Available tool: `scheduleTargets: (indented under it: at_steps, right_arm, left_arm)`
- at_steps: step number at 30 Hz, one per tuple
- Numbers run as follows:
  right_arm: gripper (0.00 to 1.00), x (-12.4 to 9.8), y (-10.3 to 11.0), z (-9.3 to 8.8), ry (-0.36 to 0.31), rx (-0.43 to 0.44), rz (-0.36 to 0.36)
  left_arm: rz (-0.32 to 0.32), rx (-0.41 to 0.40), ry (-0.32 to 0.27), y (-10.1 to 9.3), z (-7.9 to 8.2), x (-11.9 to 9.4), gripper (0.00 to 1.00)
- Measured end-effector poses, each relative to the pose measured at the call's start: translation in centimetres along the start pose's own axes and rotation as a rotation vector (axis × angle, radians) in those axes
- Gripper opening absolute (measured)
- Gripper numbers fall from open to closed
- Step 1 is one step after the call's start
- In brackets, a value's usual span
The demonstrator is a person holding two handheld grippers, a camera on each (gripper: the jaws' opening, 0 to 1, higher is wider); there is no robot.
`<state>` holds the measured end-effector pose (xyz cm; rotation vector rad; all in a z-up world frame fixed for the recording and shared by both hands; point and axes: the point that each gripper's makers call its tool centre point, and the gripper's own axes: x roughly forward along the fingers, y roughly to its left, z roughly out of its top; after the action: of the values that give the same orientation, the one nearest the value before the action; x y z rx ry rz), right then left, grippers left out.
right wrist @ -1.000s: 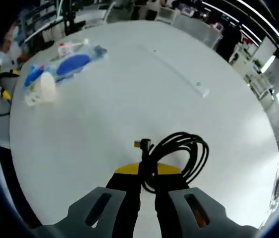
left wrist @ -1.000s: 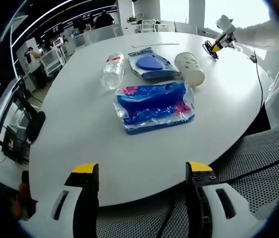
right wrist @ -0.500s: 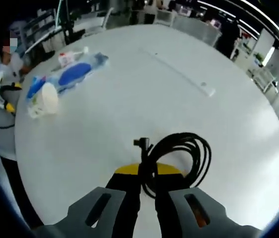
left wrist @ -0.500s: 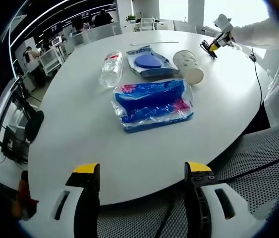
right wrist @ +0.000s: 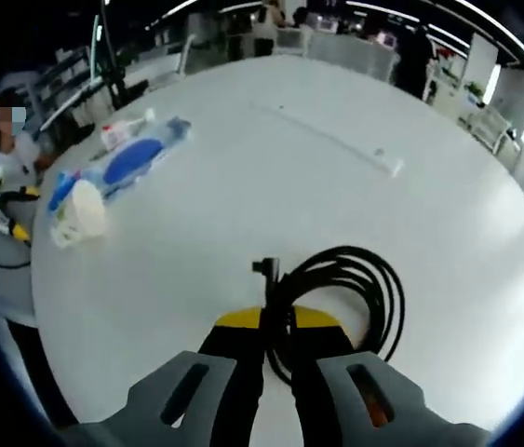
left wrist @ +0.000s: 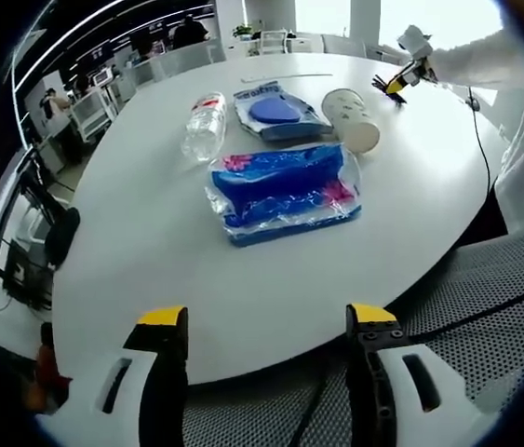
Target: Arrange the tabletop items into an orderly group along one side of the table until the central work area is clear of visible clutter.
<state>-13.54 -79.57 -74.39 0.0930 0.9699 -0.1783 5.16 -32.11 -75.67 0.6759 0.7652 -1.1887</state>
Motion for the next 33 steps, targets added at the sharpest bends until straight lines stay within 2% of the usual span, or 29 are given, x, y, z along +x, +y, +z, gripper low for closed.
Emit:
scheduleTargets:
  at_steps: [18,33]
  right_arm:
    - [0.07,1.6,0.5,-0.7,0.009,0.004,0.031]
    - [0.07,2.1,0.5,-0.9,0.013,0.066,0.083]
  left_arm:
    - [0.001,-0.005,0.024,0.1,-0.5,0.2,0.71]
    - [-0.001,-0.001,0.045,0.0,-0.9,0.2,0.7]
